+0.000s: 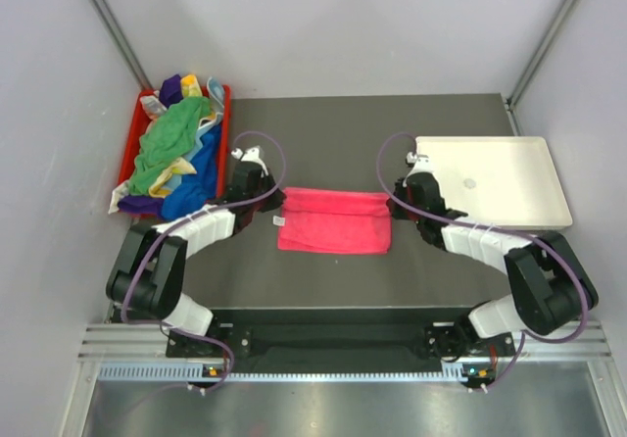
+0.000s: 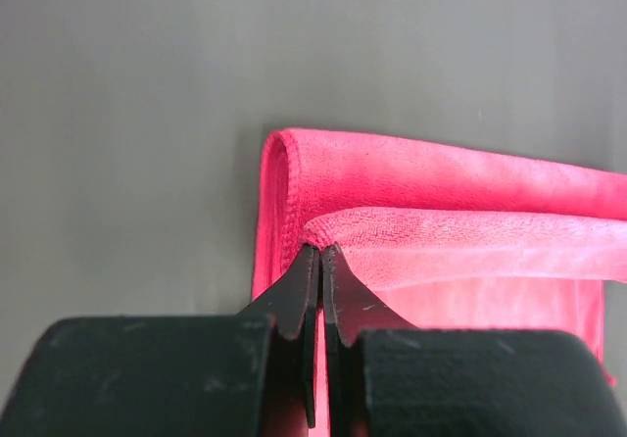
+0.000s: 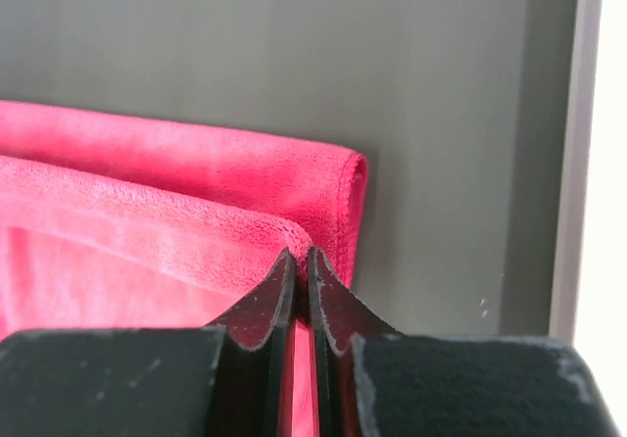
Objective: Fold and stack the towels
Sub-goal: Fold the towel
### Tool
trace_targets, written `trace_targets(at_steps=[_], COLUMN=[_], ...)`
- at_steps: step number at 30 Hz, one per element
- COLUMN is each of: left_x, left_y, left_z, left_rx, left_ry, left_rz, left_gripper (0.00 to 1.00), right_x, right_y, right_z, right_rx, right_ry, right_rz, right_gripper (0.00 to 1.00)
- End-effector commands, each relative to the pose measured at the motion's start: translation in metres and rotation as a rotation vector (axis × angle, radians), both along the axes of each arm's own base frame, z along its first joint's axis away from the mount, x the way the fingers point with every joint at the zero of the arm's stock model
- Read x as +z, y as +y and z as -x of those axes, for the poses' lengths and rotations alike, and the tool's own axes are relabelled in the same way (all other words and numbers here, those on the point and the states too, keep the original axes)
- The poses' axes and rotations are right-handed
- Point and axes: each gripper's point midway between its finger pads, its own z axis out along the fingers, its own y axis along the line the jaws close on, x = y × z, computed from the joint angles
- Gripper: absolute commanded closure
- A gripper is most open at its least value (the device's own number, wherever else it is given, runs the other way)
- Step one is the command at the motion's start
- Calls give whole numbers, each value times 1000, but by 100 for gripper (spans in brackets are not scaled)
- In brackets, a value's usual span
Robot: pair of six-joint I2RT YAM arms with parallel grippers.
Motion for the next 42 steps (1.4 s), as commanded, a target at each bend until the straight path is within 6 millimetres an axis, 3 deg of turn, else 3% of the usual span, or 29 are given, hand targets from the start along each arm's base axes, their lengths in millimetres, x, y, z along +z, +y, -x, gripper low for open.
trace_targets(at_steps=[1, 4, 8, 18, 24, 28, 33, 38, 42], left_x=[30, 29, 27, 13, 6, 6, 17, 40, 55], left_y=[-2, -5, -3, 2, 2, -1, 0, 9, -2], left_z=[0, 12, 22, 40, 48, 55, 66, 72, 61], left_rx=[18, 2, 15, 20, 7, -5, -7, 23, -5], left_ry=[-118, -121, -131, -112, -94, -87, -77, -92, -86], left_rz=[43, 49, 33, 16, 15, 34, 39, 32, 28], left_gripper=[100, 100, 100, 100, 100, 88, 71, 68, 68], right_x=[24, 13, 13, 12, 0, -7, 3, 31, 43], right_y=[5, 1, -2, 7, 6, 5, -1, -5, 2], right_z=[0, 14, 26, 45, 54, 61, 69, 72, 66], right_rx=[-35, -49, -68, -45, -49, -45, -40, -46, -35], right_ry=[-94, -78, -83, -82, -66, -46, -49, -77, -77], right_rz=[-38, -30, -73, -111, -117, -120, -114, -119, -111], right_gripper=[100, 100, 100, 100, 98, 87, 77, 71, 71])
